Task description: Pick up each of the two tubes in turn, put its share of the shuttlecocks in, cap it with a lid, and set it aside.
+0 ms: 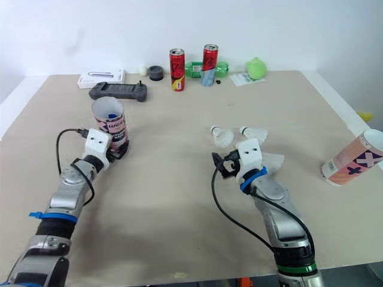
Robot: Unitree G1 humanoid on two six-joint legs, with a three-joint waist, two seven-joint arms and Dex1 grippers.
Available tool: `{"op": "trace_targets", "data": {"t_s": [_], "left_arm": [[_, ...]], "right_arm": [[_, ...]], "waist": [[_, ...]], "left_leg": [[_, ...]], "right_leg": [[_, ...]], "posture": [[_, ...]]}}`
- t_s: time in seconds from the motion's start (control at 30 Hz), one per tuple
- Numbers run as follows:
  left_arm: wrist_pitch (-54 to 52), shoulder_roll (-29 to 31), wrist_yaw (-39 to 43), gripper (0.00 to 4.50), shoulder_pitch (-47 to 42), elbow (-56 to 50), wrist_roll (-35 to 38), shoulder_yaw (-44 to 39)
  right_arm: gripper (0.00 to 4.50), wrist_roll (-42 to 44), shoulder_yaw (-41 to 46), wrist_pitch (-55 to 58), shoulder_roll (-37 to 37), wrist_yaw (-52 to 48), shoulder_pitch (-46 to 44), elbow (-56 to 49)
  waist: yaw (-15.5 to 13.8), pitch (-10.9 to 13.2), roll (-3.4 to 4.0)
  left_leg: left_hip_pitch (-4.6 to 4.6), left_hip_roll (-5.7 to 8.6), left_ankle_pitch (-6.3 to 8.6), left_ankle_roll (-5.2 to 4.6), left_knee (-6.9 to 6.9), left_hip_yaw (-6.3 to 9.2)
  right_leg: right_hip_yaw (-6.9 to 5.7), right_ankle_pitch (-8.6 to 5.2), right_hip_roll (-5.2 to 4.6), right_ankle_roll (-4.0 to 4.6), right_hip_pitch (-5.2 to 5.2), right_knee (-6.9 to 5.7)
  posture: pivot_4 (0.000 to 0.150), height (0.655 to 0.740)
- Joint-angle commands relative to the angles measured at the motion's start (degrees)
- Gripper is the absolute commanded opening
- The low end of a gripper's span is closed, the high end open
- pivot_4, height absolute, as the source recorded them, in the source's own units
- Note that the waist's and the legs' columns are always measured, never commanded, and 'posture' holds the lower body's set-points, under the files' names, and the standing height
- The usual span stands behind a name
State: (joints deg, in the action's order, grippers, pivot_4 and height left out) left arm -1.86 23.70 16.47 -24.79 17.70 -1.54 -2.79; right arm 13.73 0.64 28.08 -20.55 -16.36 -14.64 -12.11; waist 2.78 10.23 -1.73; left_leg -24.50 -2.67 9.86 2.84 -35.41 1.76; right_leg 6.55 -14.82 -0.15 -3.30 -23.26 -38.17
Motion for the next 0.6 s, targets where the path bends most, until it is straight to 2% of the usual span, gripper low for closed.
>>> {"op": "trace_targets", "data": {"t_s": [0.03,0.27,0.37,0.4,0.43,0.47,0.5,0.53,0.57,0.6], "left_arm": [[2.62,2.08,-1.44,3.70,-0.26,-4.58,-3.52,0.56],[1.47,3.11,-2.36,3.70,0.12,-7.36,-6.17,0.81],[1.28,2.87,-2.44,3.70,0.48,-8.29,-6.81,0.98],[1.26,2.81,-2.51,3.64,0.54,-8.43,-6.99,1.07],[1.25,2.76,-2.57,3.64,0.54,-8.46,-7.12,1.12],[1.22,2.71,-2.62,3.64,0.51,-8.46,-7.18,1.15],[1.23,2.74,-2.64,3.64,0.44,-8.48,-7.33,1.28],[1.28,2.85,-2.65,3.64,0.36,-8.52,-7.61,1.47],[1.25,3.01,-2.64,3.64,0.31,-8.59,-7.94,1.67],[1.27,3.14,-2.65,3.64,0.26,-8.64,-8.24,1.80]], "right_arm": [[4.50,0.95,1.34,-3.06,2.55,-0.47,-4.22,3.83],[4.50,-0.13,1.10,-6.10,5.68,-0.74,-11.14,13.38],[4.50,-0.78,2.28,-8.35,7.36,1.11,-15.95,21.78],[3.96,-0.71,2.70,-9.03,7.80,1.29,-17.33,24.26],[3.79,-0.59,2.99,-9.74,8.13,1.23,-18.29,26.08],[3.38,-0.54,3.15,-10.29,8.34,1.02,-18.84,27.23],[2.73,-0.56,3.32,-10.92,8.57,0.84,-19.38,28.36],[2.49,-0.61,3.37,-11.43,8.74,0.69,-19.71,29.12],[1.85,-0.69,3.36,-11.84,8.85,0.57,-19.91,29.65],[1.50,-0.79,3.32,-12.22,8.94,0.48,-20.02,30.03]], "waist": [[-0.02,0.00,0.00],[-0.02,0.00,0.00],[-0.02,0.00,0.00],[0.07,0.01,0.01],[0.08,0.01,0.01],[0.03,0.01,0.02],[0.03,0.01,0.02],[0.03,0.01,0.01],[0.03,0.01,0.02],[0.03,0.01,0.02]], "left_leg": [[0.00,0.01,-0.01,0.01,-0.02,0.00],[-0.06,0.01,-0.01,0.01,0.01,-0.01],[-0.10,0.01,-0.01,0.01,0.01,0.00],[-0.10,0.01,-0.01,0.01,0.00,0.00],[-0.10,0.00,-0.01,0.01,0.00,-0.04],[-0.09,-0.01,-0.02,0.00,0.00,-0.04],[-0.09,-0.01,-0.02,-0.01,0.00,-0.01],[-0.09,-0.01,-0.02,-0.01,0.00,-0.01],[-0.09,-0.01,-0.02,-0.01,0.00,0.00],[-0.10,-0.01,-0.02,-0.01,0.01,-0.01]], "right_leg": [[0.00,0.01,-0.01,-0.02,0.01,0.00],[0.00,0.00,-0.01,-0.02,-0.02,0.01],[0.00,0.00,-0.01,0.01,-0.06,0.01],[0.00,0.02,-0.01,0.03,-0.06,0.01],[0.00,0.03,-0.02,0.01,-0.09,0.01],[0.00,0.06,-0.01,0.04,-0.08,0.01],[-0.01,0.06,0.00,0.03,-0.09,0.00],[-0.01,0.05,0.01,0.03,-0.09,-0.01],[-0.01,0.05,0.01,0.03,-0.08,0.00],[-0.01,0.06,0.01,0.04,-0.08,0.00]], "posture": [[0.150,0.7400],[0.150,0.7400],[0.150,0.7400],[0.150,0.7400],[0.150,0.7400],[0.150,0.7400],[0.150,0.7400],[0.150,0.7400],[0.150,0.7400],[0.150,0.7400]]}}
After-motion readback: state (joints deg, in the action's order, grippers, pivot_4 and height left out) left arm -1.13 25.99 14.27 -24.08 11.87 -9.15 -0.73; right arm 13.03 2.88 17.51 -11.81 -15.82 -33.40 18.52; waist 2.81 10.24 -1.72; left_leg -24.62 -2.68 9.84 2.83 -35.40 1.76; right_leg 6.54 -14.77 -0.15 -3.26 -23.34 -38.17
